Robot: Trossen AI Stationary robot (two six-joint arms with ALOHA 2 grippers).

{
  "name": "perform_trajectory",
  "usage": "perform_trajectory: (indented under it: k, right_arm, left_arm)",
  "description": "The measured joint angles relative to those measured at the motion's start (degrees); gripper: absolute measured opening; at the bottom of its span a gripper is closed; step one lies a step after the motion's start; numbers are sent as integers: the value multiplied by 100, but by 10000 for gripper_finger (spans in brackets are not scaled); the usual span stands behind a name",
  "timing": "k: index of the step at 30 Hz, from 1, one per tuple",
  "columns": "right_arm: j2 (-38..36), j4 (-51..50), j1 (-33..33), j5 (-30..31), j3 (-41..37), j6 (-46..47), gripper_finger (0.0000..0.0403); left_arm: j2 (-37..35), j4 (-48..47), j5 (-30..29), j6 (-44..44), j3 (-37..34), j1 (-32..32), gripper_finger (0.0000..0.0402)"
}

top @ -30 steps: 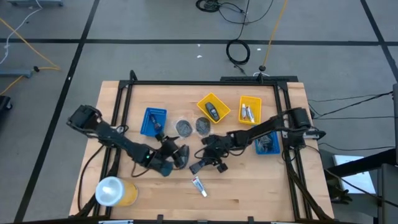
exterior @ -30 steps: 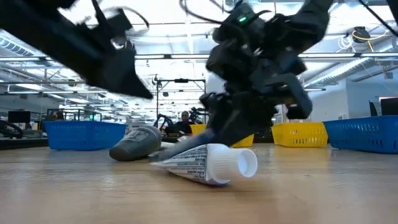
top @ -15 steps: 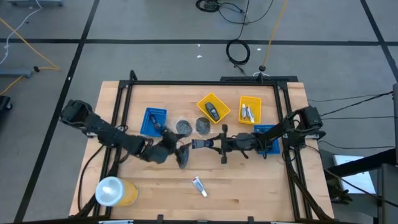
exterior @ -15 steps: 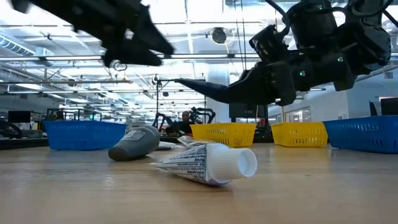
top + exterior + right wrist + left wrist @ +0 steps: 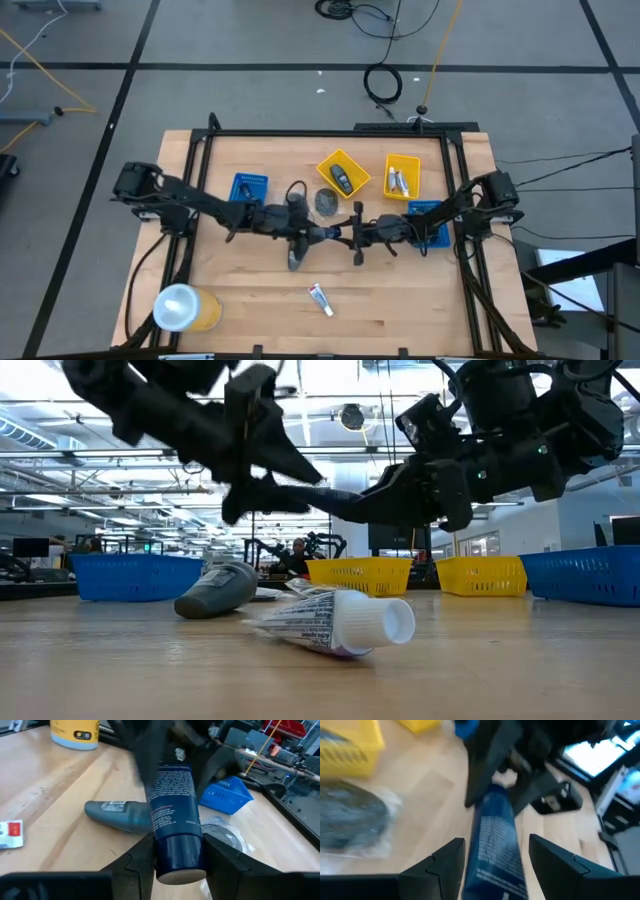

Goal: Pick & Place Travel size toiletries
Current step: Put the blue shave cream into the left blue bin

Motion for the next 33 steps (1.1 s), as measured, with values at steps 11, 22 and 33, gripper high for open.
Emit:
perform_trajectory:
  k: [11,22,33]
  right_arm:
    - [-9,-21,9,-52,0,-60,131]
    - [2,-683,-5,-7,-2,-104,171]
    - [2,-612,-81,-23,-2,142,196]
  left_arm:
    - [445,841,938,-18,-7,58,195]
    - [49,-29,927,44,0,69,14]
    - [-2368,-5134,-1515,-1447,4,-416,10]
